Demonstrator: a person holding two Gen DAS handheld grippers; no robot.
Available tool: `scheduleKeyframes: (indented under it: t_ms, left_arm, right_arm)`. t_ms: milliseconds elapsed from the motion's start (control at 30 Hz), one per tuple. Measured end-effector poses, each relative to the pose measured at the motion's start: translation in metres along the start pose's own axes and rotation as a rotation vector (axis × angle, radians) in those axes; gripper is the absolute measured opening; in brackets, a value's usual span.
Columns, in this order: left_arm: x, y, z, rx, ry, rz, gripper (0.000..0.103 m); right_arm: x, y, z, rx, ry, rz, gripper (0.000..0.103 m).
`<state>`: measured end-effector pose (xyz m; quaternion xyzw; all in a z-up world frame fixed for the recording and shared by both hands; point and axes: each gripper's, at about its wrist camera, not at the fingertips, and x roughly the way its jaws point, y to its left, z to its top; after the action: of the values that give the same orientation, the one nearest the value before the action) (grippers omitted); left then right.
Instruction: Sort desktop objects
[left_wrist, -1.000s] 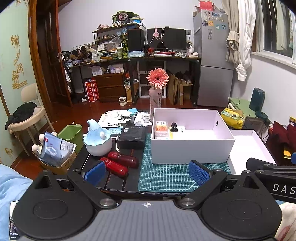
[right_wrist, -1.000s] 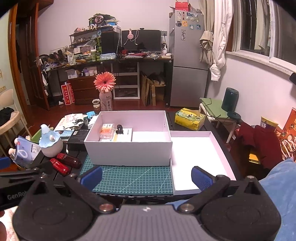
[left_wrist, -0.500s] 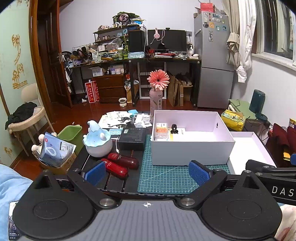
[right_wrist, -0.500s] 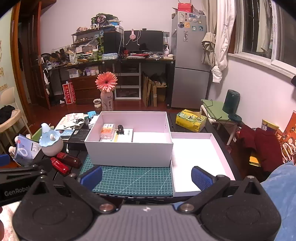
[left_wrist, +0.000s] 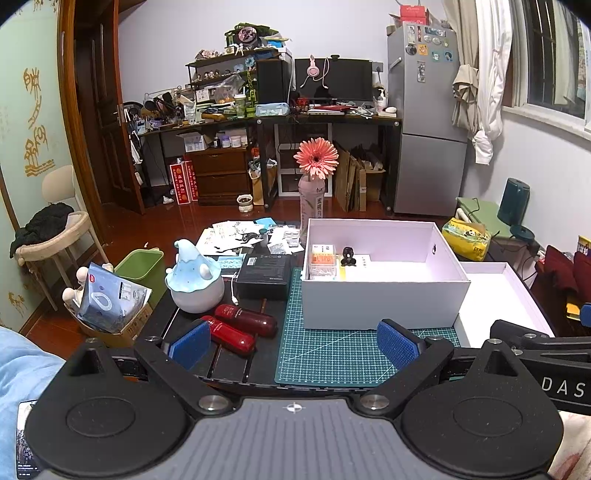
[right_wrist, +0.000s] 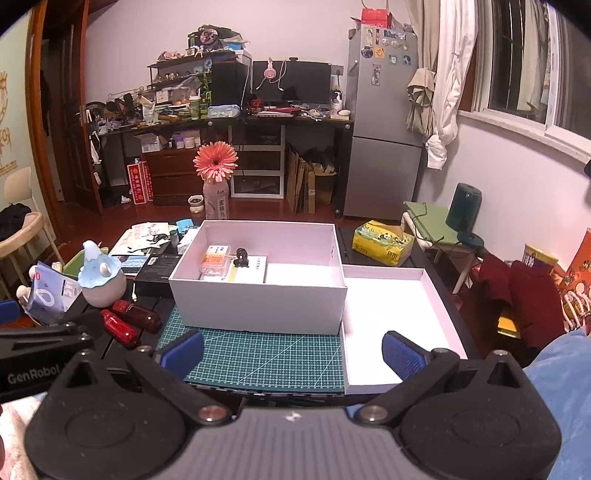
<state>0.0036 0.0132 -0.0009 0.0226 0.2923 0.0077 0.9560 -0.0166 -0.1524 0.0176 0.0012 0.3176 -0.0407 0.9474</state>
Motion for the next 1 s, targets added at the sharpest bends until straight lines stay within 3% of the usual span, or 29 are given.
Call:
scheduleKeyframes:
  t_ms: [1000]
  left_arm:
    - [0.01, -0.006, -0.008, 0.012, 0.007, -0.011, 0.098]
  right_arm:
    - [0.013, -0.01, -0.009, 0.056, 0.0, 0.01, 0.103]
